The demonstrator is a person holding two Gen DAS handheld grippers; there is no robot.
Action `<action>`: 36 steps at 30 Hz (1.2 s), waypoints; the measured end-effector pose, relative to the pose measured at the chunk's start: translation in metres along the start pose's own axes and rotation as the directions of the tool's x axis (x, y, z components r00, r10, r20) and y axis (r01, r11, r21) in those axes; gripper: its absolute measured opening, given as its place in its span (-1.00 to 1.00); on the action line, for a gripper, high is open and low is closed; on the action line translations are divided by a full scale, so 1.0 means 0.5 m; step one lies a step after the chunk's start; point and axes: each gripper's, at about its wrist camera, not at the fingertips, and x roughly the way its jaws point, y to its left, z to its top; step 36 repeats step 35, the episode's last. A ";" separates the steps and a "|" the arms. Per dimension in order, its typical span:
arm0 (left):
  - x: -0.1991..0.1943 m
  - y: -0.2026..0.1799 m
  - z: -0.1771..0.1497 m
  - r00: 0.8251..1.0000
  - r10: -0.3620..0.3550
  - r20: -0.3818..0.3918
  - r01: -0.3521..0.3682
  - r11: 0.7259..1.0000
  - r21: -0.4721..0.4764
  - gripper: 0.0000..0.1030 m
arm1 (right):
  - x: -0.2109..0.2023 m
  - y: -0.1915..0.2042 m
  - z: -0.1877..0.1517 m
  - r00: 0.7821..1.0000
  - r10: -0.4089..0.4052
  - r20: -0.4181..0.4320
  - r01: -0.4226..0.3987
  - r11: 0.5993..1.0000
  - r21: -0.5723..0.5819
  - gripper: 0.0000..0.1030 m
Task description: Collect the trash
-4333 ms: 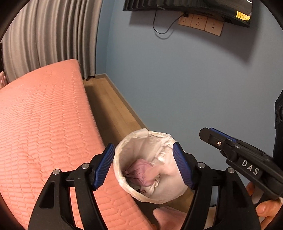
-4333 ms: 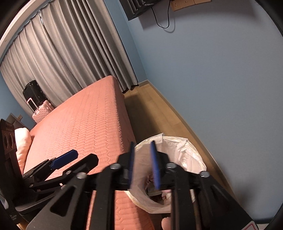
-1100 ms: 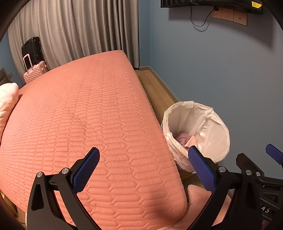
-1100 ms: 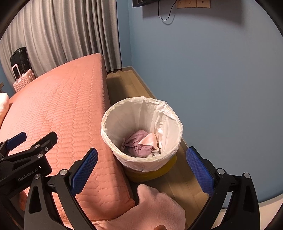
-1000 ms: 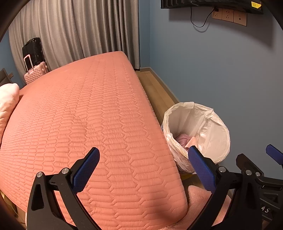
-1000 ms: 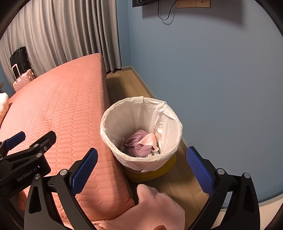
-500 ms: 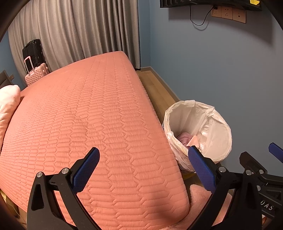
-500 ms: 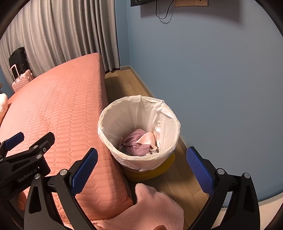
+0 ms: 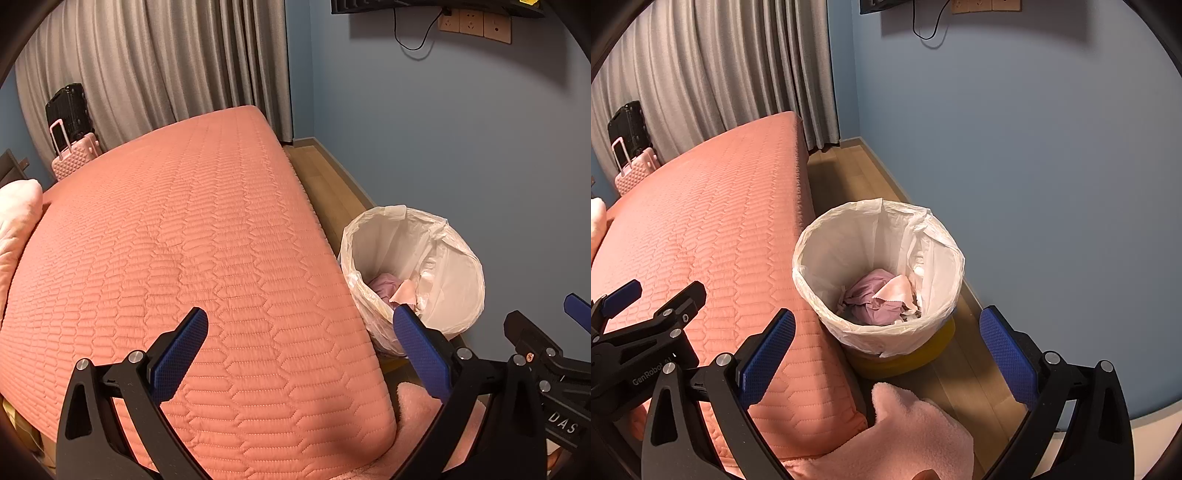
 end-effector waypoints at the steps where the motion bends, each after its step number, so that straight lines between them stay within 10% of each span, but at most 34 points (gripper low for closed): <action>1: 0.000 -0.001 -0.001 1.000 0.000 -0.001 0.000 1.000 0.000 0.87 | 0.000 0.000 0.000 1.000 0.000 0.000 0.000 1.000 0.000 0.89; 36: 0.014 -0.001 -0.003 0.999 -0.021 -0.042 0.022 1.000 0.015 0.87 | -0.004 -0.001 0.000 1.000 -0.005 0.003 0.005 1.000 0.007 0.89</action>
